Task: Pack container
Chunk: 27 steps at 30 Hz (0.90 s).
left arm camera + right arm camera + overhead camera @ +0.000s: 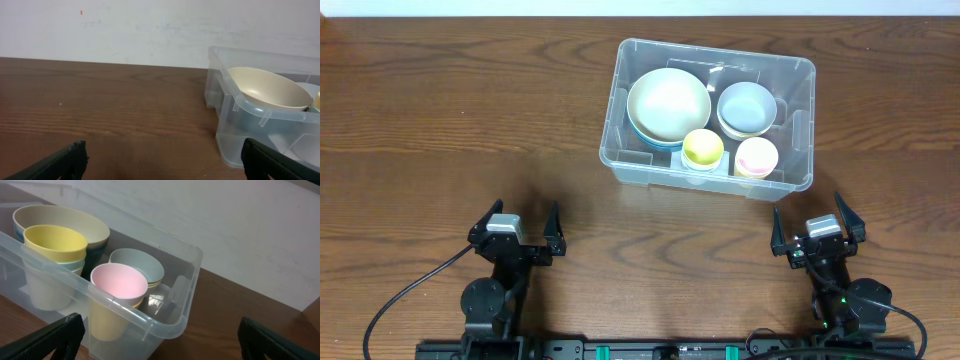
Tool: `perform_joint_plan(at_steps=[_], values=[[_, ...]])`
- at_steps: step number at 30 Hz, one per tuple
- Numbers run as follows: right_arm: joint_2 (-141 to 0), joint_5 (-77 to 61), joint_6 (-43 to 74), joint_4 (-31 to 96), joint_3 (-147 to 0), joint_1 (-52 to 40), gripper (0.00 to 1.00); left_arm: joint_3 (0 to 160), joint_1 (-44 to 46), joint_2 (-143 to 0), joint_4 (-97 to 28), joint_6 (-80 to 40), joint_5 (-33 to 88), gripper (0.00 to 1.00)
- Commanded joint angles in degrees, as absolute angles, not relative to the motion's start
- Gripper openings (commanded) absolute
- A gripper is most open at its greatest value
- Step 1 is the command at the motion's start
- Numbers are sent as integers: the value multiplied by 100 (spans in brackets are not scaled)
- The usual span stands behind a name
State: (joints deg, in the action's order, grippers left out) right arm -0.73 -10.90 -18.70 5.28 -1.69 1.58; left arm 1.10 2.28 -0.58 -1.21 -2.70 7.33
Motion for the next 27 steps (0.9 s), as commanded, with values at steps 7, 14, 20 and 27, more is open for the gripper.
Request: perform_joint_plan(at_steps=[7,14,20,27], values=[[-30,-1140,-1955,513,-121,110,99,23,200,-21,-329,-176,838,98],[-30,-1140,-1955,513,-119,110,99,23,200,-23,-329,-176,838,98],[-30,-1140,-1955,513,-119,110,99,23,200,-21,-329,-176,838,98],[-30,-1140,-1955,513,-121,110,99,23,200,-21,-329,-176,838,98]])
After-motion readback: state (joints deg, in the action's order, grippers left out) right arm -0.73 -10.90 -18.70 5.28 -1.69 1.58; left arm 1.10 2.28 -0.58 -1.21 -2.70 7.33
